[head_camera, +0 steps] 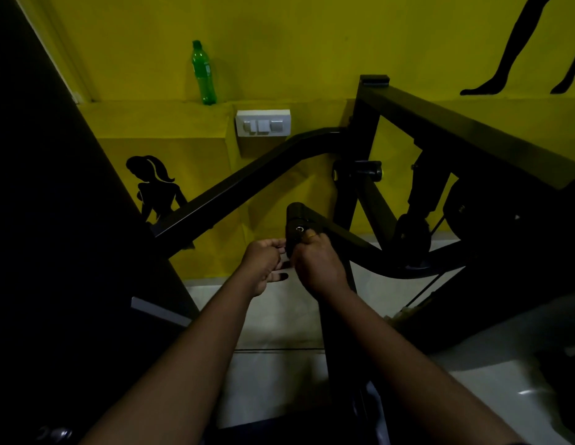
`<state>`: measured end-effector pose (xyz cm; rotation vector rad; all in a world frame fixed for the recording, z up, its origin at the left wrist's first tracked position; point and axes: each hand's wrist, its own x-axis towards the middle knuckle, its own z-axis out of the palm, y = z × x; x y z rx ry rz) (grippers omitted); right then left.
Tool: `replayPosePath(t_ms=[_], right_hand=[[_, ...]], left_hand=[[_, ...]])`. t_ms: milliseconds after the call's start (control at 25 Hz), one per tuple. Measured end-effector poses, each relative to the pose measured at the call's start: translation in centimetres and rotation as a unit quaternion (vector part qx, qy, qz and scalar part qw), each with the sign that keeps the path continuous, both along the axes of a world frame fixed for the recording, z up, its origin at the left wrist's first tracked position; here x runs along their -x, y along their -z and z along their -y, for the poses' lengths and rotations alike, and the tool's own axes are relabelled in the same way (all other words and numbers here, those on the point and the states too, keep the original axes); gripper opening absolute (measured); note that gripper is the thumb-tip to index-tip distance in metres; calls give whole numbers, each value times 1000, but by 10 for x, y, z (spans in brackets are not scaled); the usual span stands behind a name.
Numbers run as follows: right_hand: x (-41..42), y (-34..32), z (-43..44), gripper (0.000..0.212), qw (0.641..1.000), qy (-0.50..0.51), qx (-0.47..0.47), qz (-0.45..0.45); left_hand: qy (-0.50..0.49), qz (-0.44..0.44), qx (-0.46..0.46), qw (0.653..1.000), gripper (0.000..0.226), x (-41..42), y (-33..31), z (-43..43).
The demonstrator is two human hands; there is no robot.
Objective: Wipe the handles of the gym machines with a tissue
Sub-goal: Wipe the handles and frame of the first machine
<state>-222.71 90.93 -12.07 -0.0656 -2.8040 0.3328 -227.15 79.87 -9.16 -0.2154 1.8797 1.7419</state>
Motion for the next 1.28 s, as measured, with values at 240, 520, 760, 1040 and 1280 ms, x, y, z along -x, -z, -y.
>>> replayPosePath(t_ms=[240, 520, 760, 1040, 1280], right_hand=[[-24, 3, -15, 21, 966, 148, 200, -63], [-56, 7, -7, 20, 948, 149, 267, -94], [-133, 3, 16, 4, 922, 196, 316, -107], [-232, -25, 42, 24, 921, 138, 353, -95], [-258, -36, 28, 19, 675, 208, 704, -77]], left_hand=[[-12, 26, -25, 999, 53, -20, 2, -19], [-56, 54, -60, 995, 33, -50, 5, -26], [16, 39, -23, 999, 18, -97, 3, -15], [56, -225, 137, 963, 36, -169, 20, -9], [126, -438, 186, 871, 27, -216, 3, -4]])
